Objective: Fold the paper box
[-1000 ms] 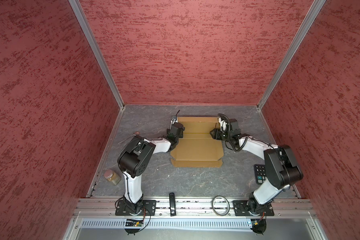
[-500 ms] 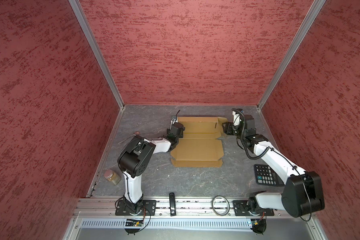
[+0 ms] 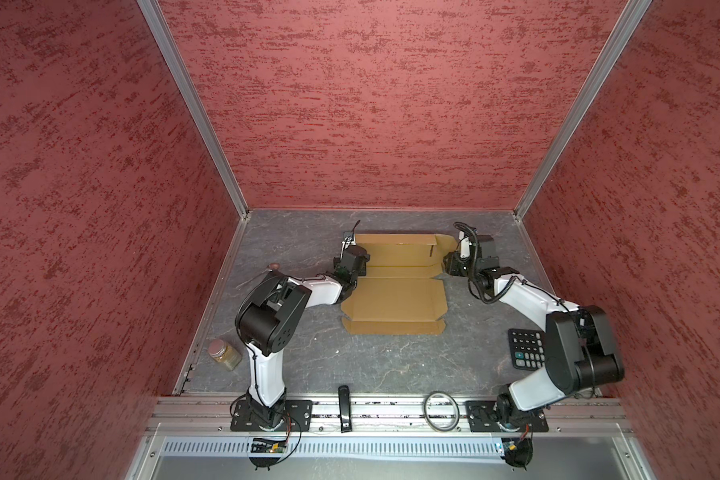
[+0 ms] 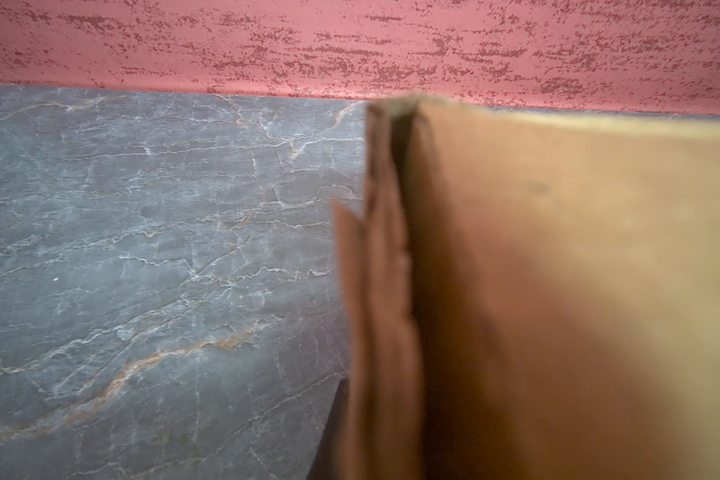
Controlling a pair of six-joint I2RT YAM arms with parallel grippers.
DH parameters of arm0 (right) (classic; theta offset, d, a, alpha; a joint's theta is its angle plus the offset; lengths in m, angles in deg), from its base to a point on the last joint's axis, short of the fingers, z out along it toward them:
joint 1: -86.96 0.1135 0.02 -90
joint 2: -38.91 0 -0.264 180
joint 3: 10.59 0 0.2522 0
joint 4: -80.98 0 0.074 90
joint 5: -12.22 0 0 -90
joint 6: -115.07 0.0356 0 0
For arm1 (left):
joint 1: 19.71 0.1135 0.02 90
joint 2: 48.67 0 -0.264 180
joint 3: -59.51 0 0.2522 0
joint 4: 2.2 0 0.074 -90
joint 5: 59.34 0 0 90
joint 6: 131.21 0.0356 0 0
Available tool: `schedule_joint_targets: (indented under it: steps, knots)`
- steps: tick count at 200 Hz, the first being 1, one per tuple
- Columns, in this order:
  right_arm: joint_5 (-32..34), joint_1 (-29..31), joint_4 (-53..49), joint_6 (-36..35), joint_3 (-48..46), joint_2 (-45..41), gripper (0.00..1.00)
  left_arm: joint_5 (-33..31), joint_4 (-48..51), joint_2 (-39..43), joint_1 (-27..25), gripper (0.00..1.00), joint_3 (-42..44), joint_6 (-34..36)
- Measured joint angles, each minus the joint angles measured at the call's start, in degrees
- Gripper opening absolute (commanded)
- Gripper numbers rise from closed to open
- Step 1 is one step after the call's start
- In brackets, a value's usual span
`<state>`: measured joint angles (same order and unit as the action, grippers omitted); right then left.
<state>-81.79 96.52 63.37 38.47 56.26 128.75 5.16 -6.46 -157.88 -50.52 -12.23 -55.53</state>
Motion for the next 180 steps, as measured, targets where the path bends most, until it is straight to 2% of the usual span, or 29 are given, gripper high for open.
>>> schedule_joint_targets:
  steps: [45, 121, 180]
  knots:
    - [-1.0, -0.4, 1.9, -0.6, 0.3, 3.9, 0.47, 0.0, 0.0, 0.0, 0.0, 0.02, 0.0, 0.0]
    - [-3.4, -0.6, 3.5, -2.8, 2.4, 5.2, 0.19, 0.0, 0.9, -0.1, 0.1, 0.02, -0.7, 0.0]
    - [-5.0, -0.9, 2.7, -3.1, 2.4, 4.5, 0.15, -0.1, 1.9, -0.2, 0.1, 0.02, -1.4, 0.0]
